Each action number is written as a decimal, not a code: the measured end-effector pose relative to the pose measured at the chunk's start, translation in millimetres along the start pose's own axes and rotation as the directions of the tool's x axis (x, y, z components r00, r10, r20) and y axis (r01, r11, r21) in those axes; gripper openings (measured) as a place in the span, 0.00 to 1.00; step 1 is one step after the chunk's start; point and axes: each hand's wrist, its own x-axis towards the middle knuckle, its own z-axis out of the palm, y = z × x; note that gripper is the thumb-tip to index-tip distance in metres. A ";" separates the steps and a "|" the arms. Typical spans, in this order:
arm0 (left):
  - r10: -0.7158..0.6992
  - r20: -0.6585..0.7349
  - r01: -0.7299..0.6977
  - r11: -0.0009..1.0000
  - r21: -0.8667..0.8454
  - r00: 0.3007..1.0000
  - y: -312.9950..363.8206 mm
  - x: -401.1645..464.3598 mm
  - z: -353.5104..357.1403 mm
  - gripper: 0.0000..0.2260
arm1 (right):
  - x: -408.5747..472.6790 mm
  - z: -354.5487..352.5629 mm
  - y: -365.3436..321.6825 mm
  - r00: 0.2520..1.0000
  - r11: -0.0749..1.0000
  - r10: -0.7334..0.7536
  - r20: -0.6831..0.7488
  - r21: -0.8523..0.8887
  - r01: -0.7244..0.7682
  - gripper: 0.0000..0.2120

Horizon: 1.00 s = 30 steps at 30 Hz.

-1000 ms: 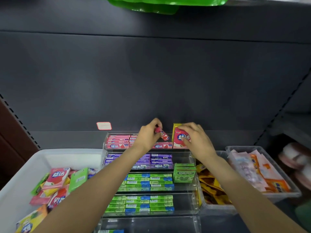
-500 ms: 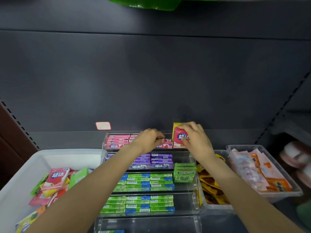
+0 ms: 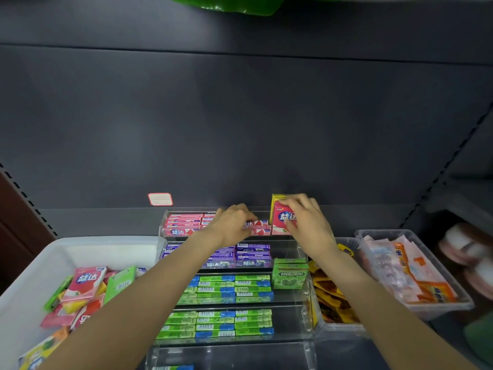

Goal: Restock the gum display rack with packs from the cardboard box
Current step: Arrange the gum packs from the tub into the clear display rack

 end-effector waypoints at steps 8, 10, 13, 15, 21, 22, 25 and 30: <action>0.000 0.002 0.000 0.999 -0.038 1.000 -2.4 -1.3 -5.0 0.16 | -2.4 0.5 -0.7 1.000 1.000 0.001 -0.007 0.010 -0.001 0.24; 0.016 -0.017 -0.017 0.999 -0.043 1.000 -1.3 -3.5 -5.6 0.15 | -2.5 0.6 -1.2 1.000 1.000 -0.003 -0.012 0.012 0.003 0.24; 0.030 -0.035 -0.030 1.000 -0.004 0.999 0.3 -5.5 -5.6 0.17 | -2.4 1.7 -0.4 1.000 1.000 -0.006 -0.016 0.004 0.006 0.24; 0.031 -0.039 -0.031 0.999 0.011 0.999 0.1 -5.9 -5.1 0.16 | -1.6 2.3 -0.1 1.000 1.000 -0.009 -0.022 0.000 0.009 0.23; 0.045 -0.049 -0.044 0.999 0.028 0.998 4.4 -4.9 -2.1 0.16 | -0.4 3.3 -1.6 0.999 1.000 -0.001 -0.047 0.015 0.002 0.21; 0.042 -0.052 -0.041 0.999 0.030 0.998 4.6 -5.0 -2.2 0.15 | -0.4 3.3 -1.7 0.999 1.000 0.000 -0.048 0.013 0.001 0.21; 0.027 -0.068 -0.024 0.999 0.047 0.997 4.9 -6.2 -2.4 0.16 | -0.9 1.3 -3.0 0.999 1.000 -0.012 -0.047 -0.003 0.012 0.22; 0.004 -0.152 0.002 0.999 0.044 0.988 4.7 -20.0 -8.4 0.16 | -10.1 -2.5 -18.9 0.986 0.997 -0.054 -0.159 -0.054 0.046 0.21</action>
